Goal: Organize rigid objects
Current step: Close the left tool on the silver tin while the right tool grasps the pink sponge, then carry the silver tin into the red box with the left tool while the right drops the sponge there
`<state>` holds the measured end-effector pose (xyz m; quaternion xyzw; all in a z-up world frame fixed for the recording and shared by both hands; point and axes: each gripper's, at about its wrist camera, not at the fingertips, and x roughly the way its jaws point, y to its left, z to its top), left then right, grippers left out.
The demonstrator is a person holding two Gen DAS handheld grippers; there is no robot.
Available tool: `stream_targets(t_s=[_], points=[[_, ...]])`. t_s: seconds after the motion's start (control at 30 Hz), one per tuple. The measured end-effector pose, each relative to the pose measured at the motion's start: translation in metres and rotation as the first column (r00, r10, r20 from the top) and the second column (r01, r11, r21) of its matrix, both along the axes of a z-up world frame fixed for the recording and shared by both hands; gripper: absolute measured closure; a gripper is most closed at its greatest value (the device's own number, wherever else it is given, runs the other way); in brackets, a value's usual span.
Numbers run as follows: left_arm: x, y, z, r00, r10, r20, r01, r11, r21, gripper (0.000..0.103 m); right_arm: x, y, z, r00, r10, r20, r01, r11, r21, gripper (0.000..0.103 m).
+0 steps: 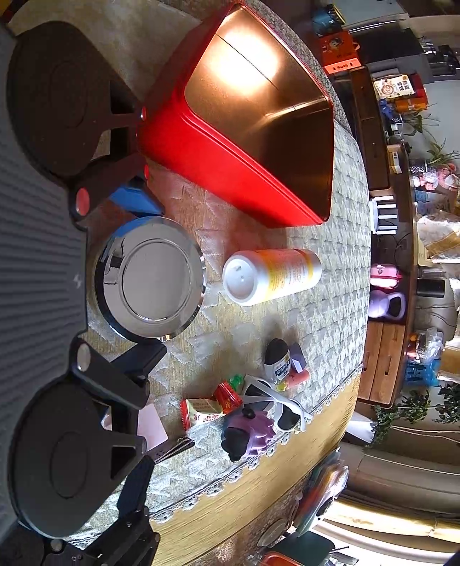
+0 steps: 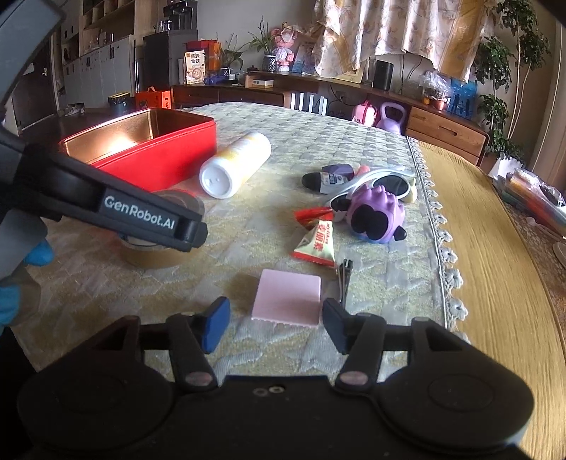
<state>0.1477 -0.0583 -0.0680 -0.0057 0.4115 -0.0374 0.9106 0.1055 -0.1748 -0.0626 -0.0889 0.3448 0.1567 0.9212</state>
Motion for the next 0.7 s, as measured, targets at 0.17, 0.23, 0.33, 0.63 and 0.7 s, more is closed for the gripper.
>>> stream_targets(t_s=[0.17, 0.23, 0.33, 0.63, 0.7], points=[[0.000, 0.001, 0.001, 1.000, -0.003, 0.008, 0.003, 1.000, -0.001, 0.026, 0.013, -0.002, -0.001, 0.999, -0.024, -0.021, 0.024, 1.000, 0.018, 0.063], [-0.002, 0.002, 0.004, 1.000, -0.006, 0.020, 0.006, 1.000, -0.003, 0.026, 0.011, -0.003, 0.001, 1.000, -0.020, -0.022, 0.021, 0.999, 0.029, 0.063], [-0.002, 0.005, 0.011, 1.000, -0.011, 0.027, 0.012, 1.000, -0.010, 0.026, 0.005, 0.000, 0.010, 1.000, -0.001, 0.002, 0.001, 0.999, 0.033, 0.063], [0.008, 0.041, 0.054, 0.998, 0.038, 0.059, -0.037, 0.999, -0.011, 0.026, 0.015, 0.022, 0.064, 0.992, 0.101, 0.073, -0.105, 0.993, 0.051, 0.063], [0.013, 0.054, 0.063, 0.997, 0.054, 0.061, -0.053, 0.999, -0.012, 0.026, 0.023, 0.030, 0.076, 0.989, 0.128, 0.078, -0.133, 0.989, 0.062, 0.063]])
